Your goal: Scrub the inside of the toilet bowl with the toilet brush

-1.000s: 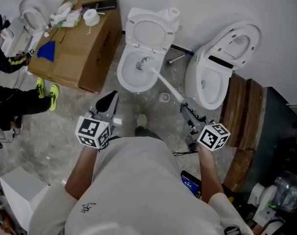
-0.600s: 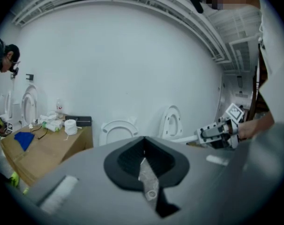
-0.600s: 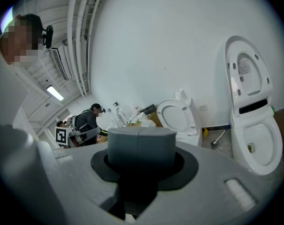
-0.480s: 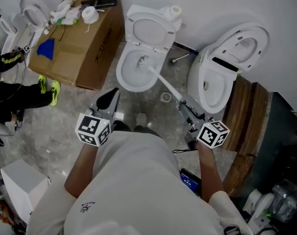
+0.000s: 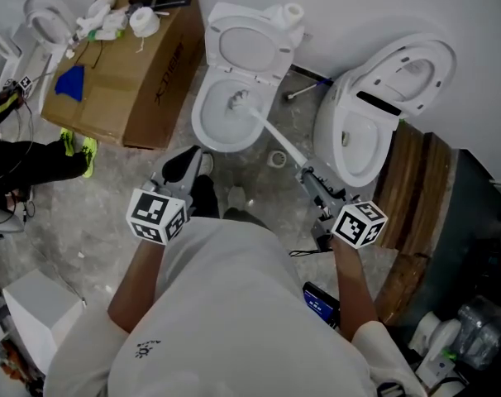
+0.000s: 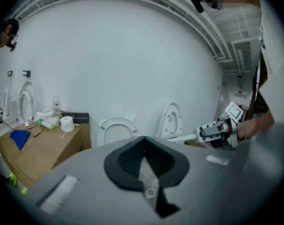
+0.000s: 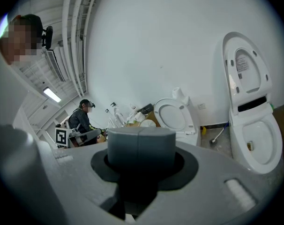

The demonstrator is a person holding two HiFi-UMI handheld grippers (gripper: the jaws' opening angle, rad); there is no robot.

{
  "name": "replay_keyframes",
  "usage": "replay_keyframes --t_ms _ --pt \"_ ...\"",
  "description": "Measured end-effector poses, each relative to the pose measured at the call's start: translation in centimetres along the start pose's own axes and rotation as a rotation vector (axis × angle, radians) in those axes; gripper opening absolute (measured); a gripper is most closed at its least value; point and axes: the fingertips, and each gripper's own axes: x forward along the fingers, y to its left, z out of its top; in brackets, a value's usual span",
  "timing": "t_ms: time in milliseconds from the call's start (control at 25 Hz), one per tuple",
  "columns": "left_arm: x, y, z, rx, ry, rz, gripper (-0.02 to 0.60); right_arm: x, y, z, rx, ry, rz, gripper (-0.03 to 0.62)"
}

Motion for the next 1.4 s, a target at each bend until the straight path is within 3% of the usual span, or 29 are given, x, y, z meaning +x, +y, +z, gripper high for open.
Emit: replay_keyframes --t_ms 320,800,1080,1400 --pt "2.7 3.6 -0.1 0.002 0.034 -0.043 -0.011 3.8 -0.4 0.4 -0.001 0.050 -0.029 0.150" --pt "8.2 10.7 -2.2 -0.009 0.108 -0.080 -0.011 11.4 -4.6 -0.7 0.076 0.121 -0.130 0.150" --pt "11.9 13.7 -5.0 -0.010 0.164 -0.104 -0.011 15.4 -8.1 -3.8 0.123 0.180 -0.190 0.150" --pt "15.1 15.8 -10.2 -0.041 0.246 -0.128 -0.011 20.0 -12.6 -9.9 0.174 0.278 -0.271 0.150"
